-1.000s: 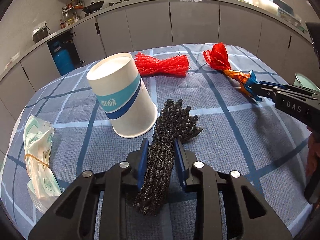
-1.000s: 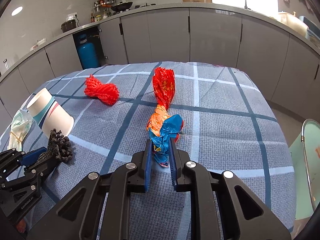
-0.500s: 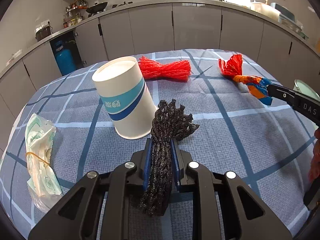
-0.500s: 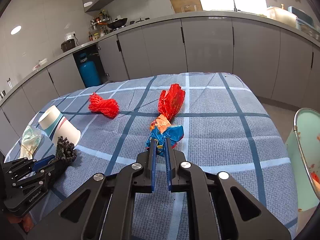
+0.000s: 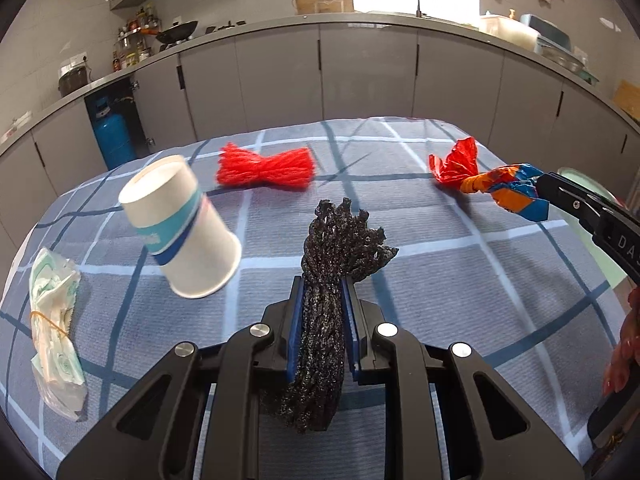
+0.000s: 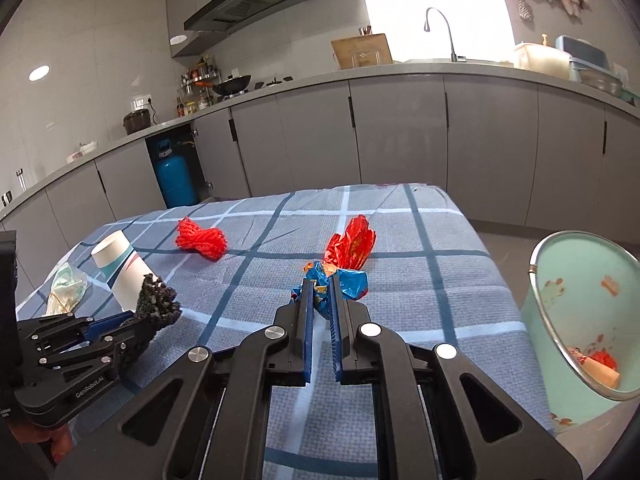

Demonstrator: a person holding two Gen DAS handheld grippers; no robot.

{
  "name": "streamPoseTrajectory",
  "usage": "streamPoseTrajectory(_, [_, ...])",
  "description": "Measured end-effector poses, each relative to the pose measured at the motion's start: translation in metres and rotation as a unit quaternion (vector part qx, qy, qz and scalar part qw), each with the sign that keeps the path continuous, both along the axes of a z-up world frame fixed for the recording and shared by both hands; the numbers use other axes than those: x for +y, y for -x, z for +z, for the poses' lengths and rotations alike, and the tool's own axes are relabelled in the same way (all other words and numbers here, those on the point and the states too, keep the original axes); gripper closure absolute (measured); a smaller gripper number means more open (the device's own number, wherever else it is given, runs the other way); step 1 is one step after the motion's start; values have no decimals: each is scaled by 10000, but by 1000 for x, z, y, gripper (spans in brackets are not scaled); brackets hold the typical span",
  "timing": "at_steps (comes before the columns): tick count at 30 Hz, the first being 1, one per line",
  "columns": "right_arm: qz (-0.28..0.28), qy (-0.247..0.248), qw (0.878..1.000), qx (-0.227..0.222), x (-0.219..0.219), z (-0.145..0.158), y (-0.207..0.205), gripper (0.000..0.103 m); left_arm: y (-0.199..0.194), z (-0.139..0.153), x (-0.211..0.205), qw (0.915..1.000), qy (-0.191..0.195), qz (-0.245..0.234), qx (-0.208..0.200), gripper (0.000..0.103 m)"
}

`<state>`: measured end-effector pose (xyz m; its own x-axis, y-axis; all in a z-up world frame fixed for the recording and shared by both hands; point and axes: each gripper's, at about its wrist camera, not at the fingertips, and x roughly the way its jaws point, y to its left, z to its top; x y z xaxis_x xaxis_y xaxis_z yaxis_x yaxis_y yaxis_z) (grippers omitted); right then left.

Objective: Collect trash
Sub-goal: 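Carry the wrapper and black mesh sleeve over the bucket and release both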

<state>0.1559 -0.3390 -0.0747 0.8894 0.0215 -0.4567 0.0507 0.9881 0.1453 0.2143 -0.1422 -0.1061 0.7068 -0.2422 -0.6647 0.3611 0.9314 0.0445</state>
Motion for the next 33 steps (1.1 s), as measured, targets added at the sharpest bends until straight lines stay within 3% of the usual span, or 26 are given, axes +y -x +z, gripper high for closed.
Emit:
streamPoseTrajectory(18, [-818, 467, 9925, -777, -50, 25, 63, 95, 18, 22, -111, 9961, 215, -849, -101, 84])
streamPoseTrajectory(26, [-1591, 164, 9835, -840, -111, 28, 97, 95, 32, 41, -192, 9887, 324, -1440, -245, 84])
streamPoseTrajectory(33, [-2226, -173, 9726, -640, -164, 16, 116, 95, 46, 40, -259, 9819, 182, -1873, -226, 83])
